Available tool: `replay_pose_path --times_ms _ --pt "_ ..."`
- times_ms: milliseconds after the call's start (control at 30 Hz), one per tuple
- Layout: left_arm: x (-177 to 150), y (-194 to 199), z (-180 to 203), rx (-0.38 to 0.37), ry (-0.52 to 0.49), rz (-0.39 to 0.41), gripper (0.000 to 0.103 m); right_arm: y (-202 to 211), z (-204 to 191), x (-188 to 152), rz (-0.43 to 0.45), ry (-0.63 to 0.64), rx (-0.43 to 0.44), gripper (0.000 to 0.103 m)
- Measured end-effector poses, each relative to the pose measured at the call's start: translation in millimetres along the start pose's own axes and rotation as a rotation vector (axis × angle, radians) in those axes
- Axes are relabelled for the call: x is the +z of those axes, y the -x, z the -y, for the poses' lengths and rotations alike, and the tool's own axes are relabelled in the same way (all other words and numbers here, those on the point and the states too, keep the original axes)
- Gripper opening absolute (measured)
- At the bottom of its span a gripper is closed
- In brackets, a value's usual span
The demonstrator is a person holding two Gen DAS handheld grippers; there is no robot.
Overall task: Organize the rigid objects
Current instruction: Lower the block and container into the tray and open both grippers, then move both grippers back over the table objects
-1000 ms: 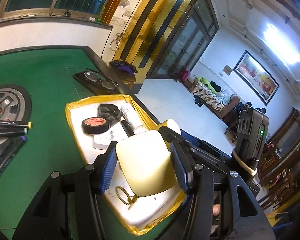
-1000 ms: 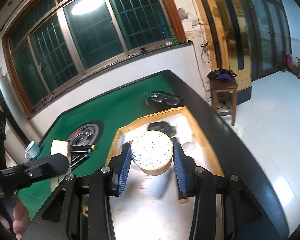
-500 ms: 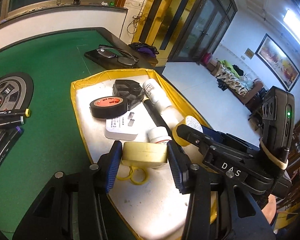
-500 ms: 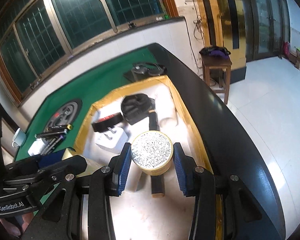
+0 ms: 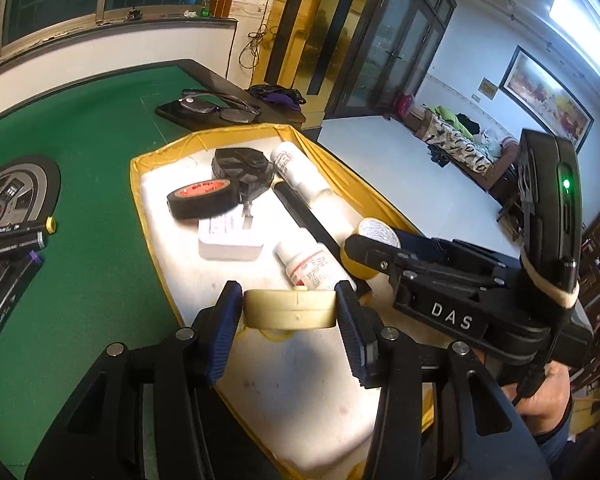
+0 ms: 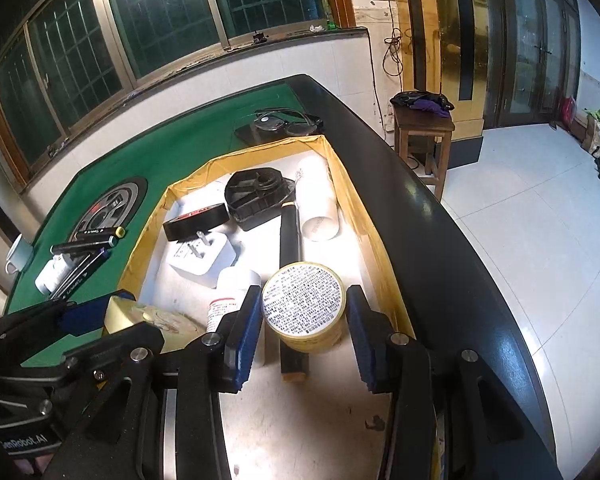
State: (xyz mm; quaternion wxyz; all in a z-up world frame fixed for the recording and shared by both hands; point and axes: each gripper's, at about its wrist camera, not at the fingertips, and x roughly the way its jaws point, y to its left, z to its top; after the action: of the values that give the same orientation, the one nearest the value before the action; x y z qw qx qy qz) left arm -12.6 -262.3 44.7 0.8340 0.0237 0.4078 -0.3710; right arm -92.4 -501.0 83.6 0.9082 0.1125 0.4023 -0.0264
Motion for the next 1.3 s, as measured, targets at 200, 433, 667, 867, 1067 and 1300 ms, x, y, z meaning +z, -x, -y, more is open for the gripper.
replay_pose_path --times_ms 200,433,667,867,1067,1300 --pt "-14.0 -0.8 5.2 -0.03 0.0 -0.06 0.045 4.4 3.5 -1.6 -0.003 -0.018 0.019 0.047" --pt "-27.3 6.4 18.5 -0.055 -0.032 -0.083 0.047 14.9 -1.0 -3.2 0.026 -0.022 0.005 0.047" --pt "-25.2 27.7 10.2 -0.043 -0.022 -0.023 0.047 38.1 -17.4 3.4 0.129 -0.008 -0.004 0.048" --pt "-17.4 60.9 -36.1 0.008 0.045 0.059 0.047 44.9 -52.8 6.2 0.147 0.033 0.085 0.05" --pt "-25.8 91.9 -105.4 0.095 0.147 0.122 0.047 34.2 -96.8 -1.1 0.116 0.102 0.153 0.056" --pt "-51.2 127.0 -171.6 0.213 0.214 0.203 0.047 3.3 -168.9 -13.1 0.025 0.227 0.245 0.056"
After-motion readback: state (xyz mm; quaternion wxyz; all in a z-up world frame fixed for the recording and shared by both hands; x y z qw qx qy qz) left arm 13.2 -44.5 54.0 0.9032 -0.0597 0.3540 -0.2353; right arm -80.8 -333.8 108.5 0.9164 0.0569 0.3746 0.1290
